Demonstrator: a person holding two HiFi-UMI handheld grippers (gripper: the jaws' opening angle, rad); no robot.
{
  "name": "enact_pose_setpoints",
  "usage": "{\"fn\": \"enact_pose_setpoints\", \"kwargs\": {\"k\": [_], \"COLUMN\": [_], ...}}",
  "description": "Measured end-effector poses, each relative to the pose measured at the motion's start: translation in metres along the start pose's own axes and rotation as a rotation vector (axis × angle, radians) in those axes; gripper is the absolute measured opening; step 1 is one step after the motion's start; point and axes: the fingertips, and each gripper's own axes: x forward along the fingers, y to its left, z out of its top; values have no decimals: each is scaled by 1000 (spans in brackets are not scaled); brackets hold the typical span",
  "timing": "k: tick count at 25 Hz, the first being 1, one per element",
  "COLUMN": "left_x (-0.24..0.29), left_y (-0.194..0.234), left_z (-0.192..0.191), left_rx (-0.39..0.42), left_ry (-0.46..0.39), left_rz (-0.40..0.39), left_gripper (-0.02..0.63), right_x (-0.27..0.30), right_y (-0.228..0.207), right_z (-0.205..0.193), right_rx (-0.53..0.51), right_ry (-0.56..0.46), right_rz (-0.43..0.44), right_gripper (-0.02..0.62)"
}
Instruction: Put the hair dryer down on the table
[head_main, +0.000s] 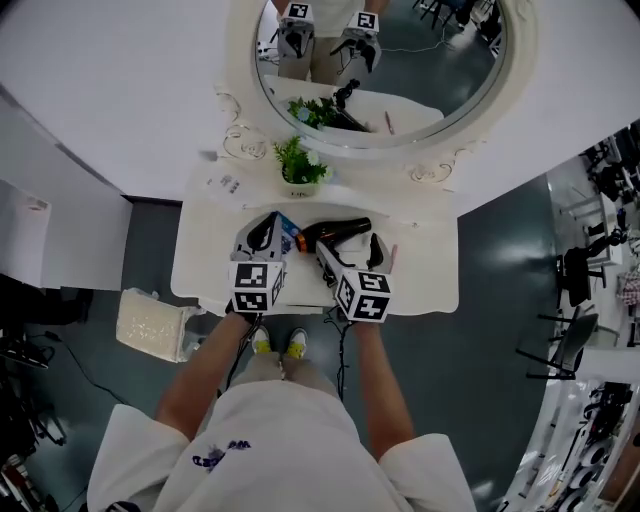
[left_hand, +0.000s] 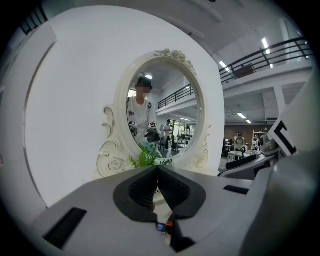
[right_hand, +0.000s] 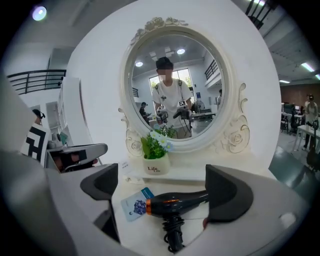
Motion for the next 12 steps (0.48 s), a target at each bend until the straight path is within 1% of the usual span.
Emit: {"fn": "enact_pose_setpoints", "kwargs": {"k": [3,5,12], "left_x": [-9,-17,-30], "left_y": [0,-3,-24], "left_z": [15,27,74], "left_rx": [19,25,66], "left_ry": [-10,-23,-106], "left_rz": [3,-6,-46], "left_gripper": [11,9,9], "right_x": [-16,-24,-49], "right_y": [2,2,10], "right_z": [11,20,72], "right_rx": [48,56,-13], "right_ry": [-40,-63,-160], "right_rz": [-17,-18,7], "right_gripper": [554,554,552]}}
